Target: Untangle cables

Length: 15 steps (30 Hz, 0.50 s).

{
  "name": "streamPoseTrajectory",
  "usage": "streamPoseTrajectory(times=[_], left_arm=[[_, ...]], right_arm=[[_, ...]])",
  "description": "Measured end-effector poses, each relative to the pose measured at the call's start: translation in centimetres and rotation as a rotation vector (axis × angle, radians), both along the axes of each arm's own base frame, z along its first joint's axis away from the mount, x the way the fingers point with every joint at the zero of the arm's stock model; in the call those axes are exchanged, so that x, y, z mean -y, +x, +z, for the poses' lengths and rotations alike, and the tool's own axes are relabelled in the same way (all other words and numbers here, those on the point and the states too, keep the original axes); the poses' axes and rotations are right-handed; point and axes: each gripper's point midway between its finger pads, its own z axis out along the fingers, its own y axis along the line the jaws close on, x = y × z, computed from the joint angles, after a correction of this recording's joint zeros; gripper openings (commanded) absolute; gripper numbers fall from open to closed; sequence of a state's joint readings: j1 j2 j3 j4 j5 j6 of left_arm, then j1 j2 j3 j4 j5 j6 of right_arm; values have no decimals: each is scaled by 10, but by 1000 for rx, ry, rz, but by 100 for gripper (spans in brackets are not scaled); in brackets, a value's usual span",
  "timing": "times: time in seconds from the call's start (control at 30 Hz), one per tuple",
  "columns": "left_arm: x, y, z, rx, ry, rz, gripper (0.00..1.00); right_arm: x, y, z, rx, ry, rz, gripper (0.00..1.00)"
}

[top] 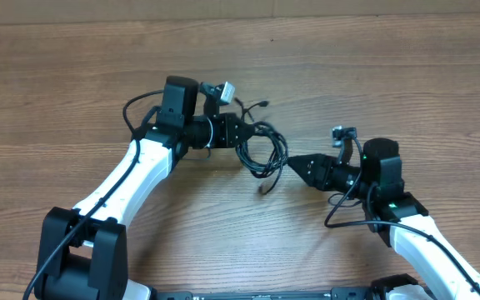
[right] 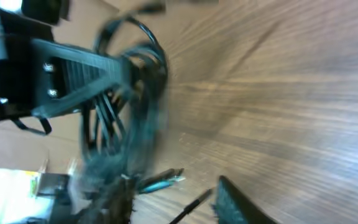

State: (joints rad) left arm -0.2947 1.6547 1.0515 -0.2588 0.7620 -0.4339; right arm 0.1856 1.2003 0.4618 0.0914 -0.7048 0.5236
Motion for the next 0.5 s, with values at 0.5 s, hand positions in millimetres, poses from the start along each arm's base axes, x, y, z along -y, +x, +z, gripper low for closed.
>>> streamPoseTrajectory(times=[0.5], left_arm=[[29, -15, -12, 77, 144, -32, 4]], right_arm=[[-17, -3, 4, 111, -85, 39, 48]])
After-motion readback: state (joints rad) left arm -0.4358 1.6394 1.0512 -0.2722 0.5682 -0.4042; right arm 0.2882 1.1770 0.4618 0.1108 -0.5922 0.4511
